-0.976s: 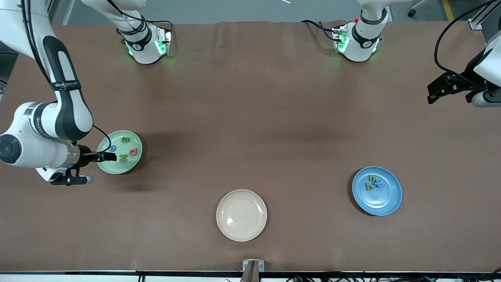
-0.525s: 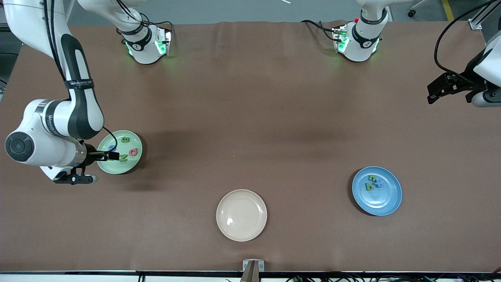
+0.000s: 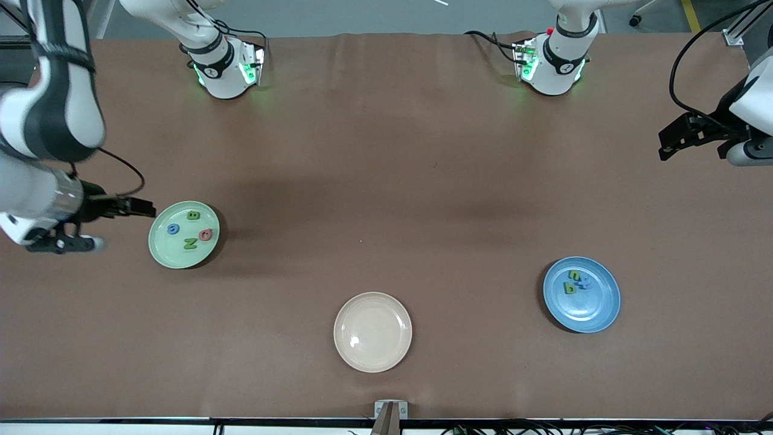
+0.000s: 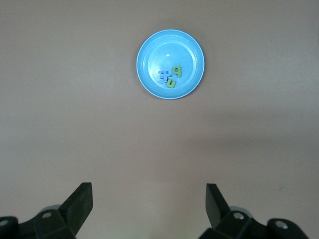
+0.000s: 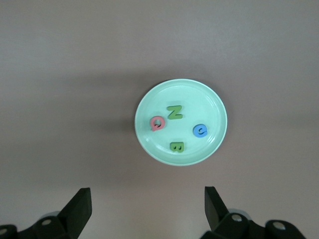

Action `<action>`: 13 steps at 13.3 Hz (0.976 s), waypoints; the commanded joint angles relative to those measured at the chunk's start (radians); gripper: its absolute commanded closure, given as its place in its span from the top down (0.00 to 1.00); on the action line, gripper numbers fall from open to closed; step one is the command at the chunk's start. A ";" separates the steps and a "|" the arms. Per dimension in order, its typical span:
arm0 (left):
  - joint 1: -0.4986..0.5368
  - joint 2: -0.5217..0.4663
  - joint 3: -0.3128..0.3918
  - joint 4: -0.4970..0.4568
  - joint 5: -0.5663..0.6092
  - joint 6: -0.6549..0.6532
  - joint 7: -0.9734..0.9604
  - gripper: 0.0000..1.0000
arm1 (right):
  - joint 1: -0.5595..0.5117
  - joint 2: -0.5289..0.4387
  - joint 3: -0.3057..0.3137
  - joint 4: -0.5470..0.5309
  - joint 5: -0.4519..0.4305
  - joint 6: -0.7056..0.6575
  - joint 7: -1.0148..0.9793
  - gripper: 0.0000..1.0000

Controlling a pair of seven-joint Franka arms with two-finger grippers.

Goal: Sort upper and lower case letters into plates

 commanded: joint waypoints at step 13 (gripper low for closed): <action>0.005 -0.007 -0.006 -0.025 0.002 0.007 0.016 1.00 | -0.207 -0.173 0.233 0.098 -0.061 -0.116 0.126 1.00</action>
